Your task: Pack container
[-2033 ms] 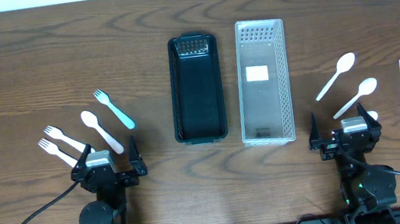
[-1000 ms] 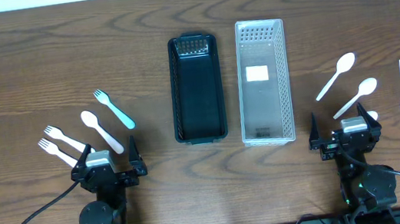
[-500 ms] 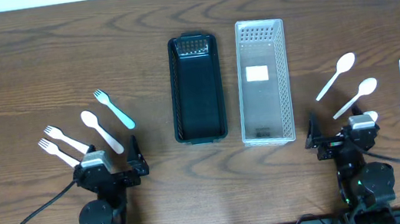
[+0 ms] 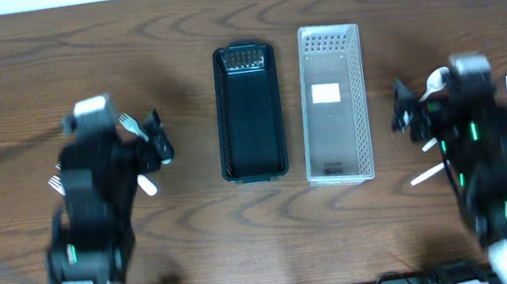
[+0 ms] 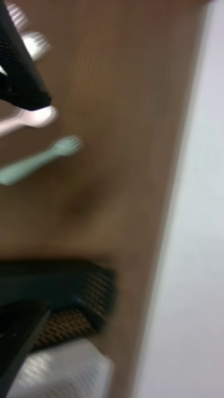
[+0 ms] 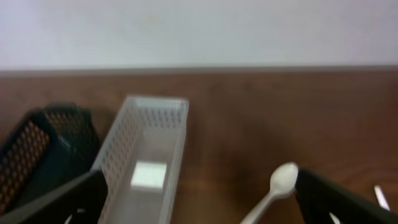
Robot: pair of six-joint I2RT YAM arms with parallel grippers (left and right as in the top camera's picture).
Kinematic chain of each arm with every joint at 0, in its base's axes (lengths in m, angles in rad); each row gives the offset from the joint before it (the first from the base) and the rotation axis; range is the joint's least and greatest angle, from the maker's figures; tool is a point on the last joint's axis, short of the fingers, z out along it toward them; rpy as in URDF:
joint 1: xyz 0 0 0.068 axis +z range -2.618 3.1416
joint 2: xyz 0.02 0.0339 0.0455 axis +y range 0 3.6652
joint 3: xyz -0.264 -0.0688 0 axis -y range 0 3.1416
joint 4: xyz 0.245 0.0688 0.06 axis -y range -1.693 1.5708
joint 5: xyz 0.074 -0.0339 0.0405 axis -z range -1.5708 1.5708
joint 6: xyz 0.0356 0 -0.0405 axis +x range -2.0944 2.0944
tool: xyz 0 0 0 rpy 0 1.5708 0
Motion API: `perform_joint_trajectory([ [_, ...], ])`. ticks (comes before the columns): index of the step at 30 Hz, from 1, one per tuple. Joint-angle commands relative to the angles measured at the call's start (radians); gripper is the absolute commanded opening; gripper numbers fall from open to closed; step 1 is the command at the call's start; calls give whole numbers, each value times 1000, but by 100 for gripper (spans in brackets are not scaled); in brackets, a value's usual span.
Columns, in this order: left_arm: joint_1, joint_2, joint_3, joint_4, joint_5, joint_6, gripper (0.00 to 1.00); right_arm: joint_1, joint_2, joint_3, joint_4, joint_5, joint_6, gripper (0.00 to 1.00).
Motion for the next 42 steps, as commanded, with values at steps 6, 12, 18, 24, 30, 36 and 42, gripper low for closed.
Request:
perform_joint_trajectory([
  [6, 57, 380, 400, -346, -22, 44, 98, -39, 493, 462, -304, -14, -43, 99],
  [12, 58, 446, 399, -341, -16, 45, 98, -82, 653, 479, -243, 6, 16, 20],
  [18, 58, 510, 399, -341, -16, 44, 88, -123, 787, 479, -225, -14, 81, 5],
  [24, 58, 578, 399, -341, -16, 44, 64, -114, 888, 479, -198, -53, 80, 5],
  [30, 58, 624, 399, -341, -16, 44, 58, -87, 985, 479, -184, -101, 77, 5],
  [36, 58, 634, 399, -341, -16, 44, 59, -43, 1017, 479, -154, -216, 42, 4],
  [42, 58, 634, 399, -341, -16, 44, 59, -27, 1017, 479, -124, -291, 21, 7],
])
